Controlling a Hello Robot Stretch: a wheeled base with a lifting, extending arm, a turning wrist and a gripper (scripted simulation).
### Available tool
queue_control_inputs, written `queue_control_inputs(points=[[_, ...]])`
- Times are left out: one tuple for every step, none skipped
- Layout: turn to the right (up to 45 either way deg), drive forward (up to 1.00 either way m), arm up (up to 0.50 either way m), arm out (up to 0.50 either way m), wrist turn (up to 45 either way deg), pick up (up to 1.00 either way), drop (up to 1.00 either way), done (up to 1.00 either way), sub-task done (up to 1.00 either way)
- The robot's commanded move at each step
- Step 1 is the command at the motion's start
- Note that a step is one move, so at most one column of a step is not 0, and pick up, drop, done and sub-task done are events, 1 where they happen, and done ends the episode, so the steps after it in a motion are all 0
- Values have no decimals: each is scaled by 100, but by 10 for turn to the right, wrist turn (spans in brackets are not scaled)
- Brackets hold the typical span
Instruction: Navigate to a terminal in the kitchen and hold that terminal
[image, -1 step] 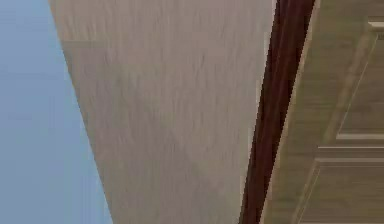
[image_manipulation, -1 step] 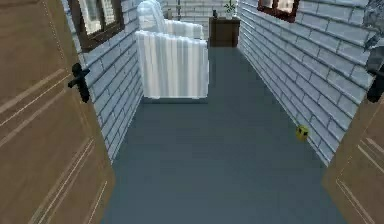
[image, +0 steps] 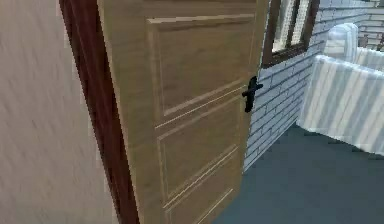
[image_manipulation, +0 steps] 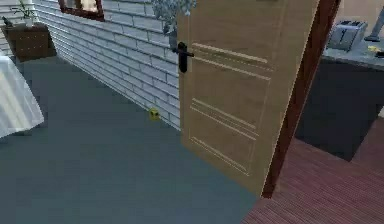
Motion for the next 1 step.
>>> queue_control_inputs(points=[[450,0,0,0,0,0,0,0,0]])
